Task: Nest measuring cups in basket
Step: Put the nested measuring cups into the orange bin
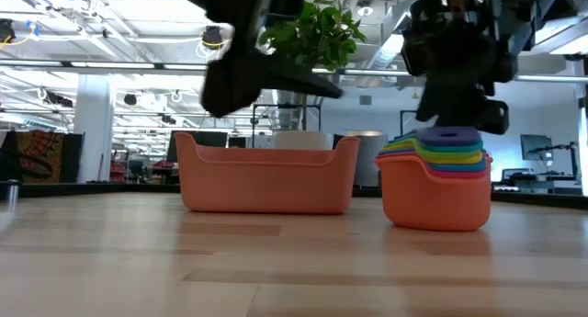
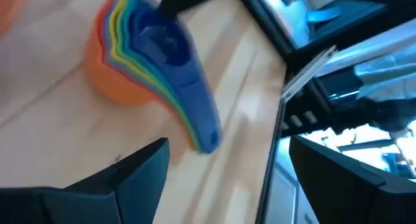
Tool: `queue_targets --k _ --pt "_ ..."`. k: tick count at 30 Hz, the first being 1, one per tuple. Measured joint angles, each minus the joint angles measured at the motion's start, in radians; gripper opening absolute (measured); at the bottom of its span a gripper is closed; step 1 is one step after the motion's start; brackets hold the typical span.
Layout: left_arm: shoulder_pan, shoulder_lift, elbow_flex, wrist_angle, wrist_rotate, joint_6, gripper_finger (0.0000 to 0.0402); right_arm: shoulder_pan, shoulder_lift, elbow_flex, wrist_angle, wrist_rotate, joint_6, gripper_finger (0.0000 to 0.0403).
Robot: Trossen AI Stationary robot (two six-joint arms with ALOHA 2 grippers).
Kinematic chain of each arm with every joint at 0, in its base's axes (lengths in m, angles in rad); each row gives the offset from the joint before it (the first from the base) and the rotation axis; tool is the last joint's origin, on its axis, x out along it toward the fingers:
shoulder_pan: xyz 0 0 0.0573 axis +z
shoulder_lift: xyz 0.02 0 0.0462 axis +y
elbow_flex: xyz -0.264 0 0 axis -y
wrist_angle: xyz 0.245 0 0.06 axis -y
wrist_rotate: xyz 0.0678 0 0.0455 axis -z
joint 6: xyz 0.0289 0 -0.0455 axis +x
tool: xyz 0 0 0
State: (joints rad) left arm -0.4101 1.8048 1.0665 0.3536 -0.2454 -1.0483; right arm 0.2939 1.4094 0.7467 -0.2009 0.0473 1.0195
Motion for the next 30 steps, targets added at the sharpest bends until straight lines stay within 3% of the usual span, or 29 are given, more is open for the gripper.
queue_targets --k 9,19,24,30 --pt "-0.001 0.063 0.001 0.028 0.055 -0.076 0.0307 0.004 -0.041 0.001 0.029 0.060 0.083 0.0202" --pt "-0.003 0.198 0.013 0.175 -0.014 -0.150 0.0307 0.108 -0.158 0.000 -0.002 0.170 0.132 0.0186" --pt "-0.003 0.304 0.071 0.294 -0.009 -0.170 0.0307 0.158 -0.219 0.000 -0.022 0.175 0.132 0.0177" --pt "0.003 0.384 0.146 0.301 0.021 -0.206 0.0307 0.233 -0.271 0.000 -0.041 0.243 0.133 0.0168"
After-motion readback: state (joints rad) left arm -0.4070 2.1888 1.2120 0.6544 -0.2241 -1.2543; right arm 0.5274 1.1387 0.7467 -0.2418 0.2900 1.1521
